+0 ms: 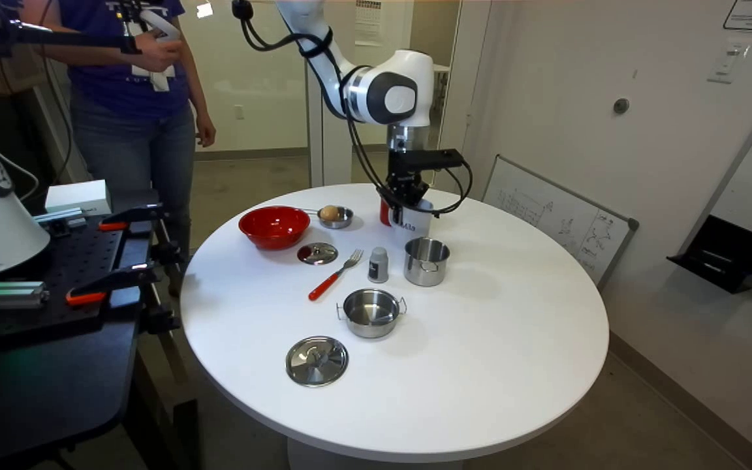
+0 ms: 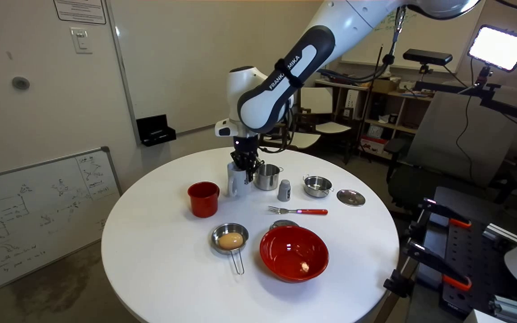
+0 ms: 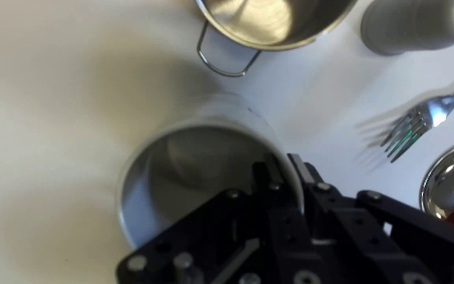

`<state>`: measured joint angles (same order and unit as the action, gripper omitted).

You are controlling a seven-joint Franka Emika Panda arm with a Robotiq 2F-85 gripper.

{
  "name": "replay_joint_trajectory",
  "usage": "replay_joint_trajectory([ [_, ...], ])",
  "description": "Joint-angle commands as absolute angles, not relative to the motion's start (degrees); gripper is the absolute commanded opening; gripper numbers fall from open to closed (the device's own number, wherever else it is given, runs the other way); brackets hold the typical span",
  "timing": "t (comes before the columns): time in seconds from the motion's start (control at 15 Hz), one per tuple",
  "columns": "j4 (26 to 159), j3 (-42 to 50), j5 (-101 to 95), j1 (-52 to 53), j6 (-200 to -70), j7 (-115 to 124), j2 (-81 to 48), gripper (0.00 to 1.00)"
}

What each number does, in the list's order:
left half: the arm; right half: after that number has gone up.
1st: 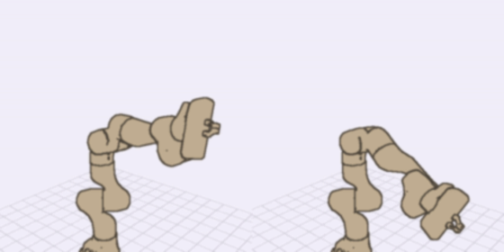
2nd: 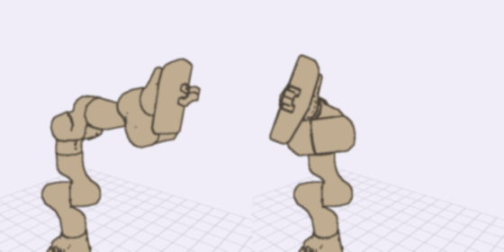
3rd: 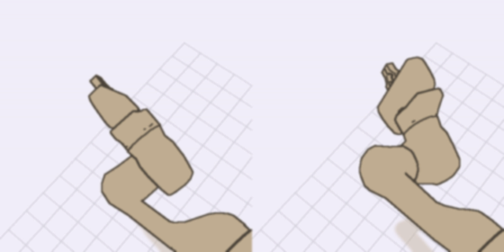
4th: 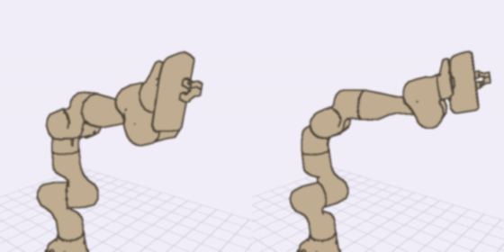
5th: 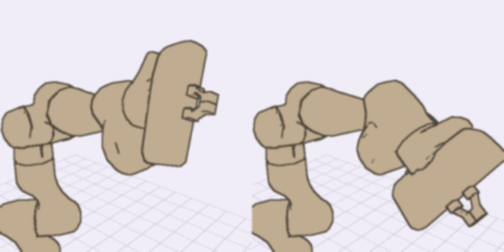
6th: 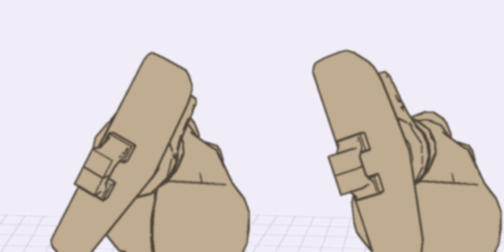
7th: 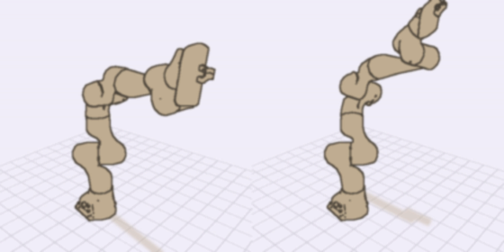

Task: Move the cup backwards

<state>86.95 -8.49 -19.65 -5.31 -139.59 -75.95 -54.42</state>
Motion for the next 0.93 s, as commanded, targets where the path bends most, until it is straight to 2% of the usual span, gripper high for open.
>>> replay_joint_trajectory([
  [0.0, 86.45, -7.15, -17.94, -4.48, -139.68, -77.44, -54.96, 0.09],
  [0.4, 86.33, -5.83, -19.09, -2.86, -140.97, -76.23, -55.31, 0.07],
  [0.87, 79.85, -5.32, -19.20, -1.98, -138.80, -79.40, -58.21, 0.07],
])
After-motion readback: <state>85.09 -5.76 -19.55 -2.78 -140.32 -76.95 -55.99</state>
